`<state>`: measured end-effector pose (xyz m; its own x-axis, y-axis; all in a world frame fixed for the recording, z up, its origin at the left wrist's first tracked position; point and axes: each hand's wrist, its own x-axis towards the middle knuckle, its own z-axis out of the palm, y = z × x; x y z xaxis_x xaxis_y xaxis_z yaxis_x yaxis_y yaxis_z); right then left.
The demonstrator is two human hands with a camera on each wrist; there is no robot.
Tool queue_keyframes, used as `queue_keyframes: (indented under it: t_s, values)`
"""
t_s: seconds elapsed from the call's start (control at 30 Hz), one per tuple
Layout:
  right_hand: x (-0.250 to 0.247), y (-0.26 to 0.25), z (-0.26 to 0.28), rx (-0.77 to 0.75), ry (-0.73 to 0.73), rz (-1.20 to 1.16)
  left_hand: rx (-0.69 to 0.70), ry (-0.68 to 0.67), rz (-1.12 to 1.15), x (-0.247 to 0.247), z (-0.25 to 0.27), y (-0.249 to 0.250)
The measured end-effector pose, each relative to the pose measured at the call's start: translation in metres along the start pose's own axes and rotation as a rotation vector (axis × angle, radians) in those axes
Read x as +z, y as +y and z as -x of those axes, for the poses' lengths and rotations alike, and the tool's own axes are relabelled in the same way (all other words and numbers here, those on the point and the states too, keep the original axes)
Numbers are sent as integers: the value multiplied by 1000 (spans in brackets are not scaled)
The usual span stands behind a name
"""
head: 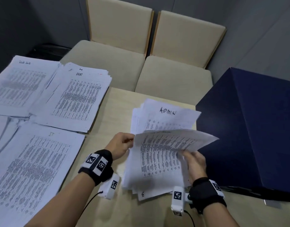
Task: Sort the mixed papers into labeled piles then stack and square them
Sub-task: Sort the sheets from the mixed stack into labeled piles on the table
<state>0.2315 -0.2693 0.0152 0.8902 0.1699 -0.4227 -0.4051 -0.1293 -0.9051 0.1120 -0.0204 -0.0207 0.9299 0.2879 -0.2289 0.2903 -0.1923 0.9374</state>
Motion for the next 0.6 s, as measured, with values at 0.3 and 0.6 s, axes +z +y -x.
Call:
queue_keyframes:
  t_s: [0.3,0.6]
  values:
    - [-2,-2,-2,-15,110,18,-397,399,-373,17,-12,-10]
    - [-8,10,-4,-11,93,26,-349,239,-822,11,-22,1]
